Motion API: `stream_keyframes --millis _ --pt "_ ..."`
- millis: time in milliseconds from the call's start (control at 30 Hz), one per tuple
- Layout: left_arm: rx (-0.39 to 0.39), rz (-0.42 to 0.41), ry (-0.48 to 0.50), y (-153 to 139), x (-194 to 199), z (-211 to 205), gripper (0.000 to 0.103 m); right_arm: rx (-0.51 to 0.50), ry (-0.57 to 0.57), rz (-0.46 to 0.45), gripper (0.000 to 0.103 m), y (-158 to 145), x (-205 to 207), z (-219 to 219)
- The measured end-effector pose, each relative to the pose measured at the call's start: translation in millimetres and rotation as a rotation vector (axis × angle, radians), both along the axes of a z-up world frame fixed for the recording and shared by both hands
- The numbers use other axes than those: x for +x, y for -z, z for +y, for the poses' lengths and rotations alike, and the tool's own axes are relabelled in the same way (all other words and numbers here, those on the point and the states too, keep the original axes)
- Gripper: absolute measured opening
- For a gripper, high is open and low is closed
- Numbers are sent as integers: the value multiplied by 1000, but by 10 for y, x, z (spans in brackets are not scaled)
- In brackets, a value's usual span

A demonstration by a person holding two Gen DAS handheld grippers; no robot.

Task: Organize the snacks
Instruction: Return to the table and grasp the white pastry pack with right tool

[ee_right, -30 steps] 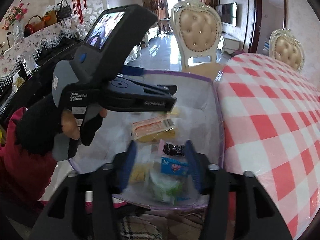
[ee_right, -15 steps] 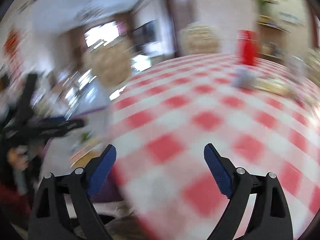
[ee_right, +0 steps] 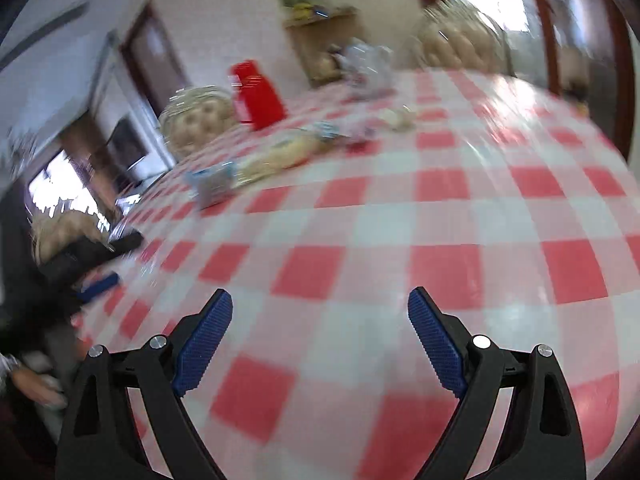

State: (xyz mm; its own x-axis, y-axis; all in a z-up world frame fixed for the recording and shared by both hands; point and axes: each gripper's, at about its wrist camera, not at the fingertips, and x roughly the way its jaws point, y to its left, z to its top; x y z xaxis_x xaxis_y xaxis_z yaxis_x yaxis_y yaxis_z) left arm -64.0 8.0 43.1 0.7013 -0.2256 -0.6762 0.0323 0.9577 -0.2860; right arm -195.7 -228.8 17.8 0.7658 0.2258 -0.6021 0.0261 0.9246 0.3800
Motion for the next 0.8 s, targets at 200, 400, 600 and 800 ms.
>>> stream_keyframes --millis 200,400,600,800 --pt "8 -13 -36 211 744 -234 101 -83 121 14 87 -72 643 -503" --pt "-54 -40 -12 247 899 -179 101 -89 226 36 87 -74 1618 -912" --pt "-129 -61 36 245 914 -145 101 -197 191 74 87 68 2519 -925" --pt "-147 -70 34 234 937 -134 101 -433 91 155 87 154 3249 -801"
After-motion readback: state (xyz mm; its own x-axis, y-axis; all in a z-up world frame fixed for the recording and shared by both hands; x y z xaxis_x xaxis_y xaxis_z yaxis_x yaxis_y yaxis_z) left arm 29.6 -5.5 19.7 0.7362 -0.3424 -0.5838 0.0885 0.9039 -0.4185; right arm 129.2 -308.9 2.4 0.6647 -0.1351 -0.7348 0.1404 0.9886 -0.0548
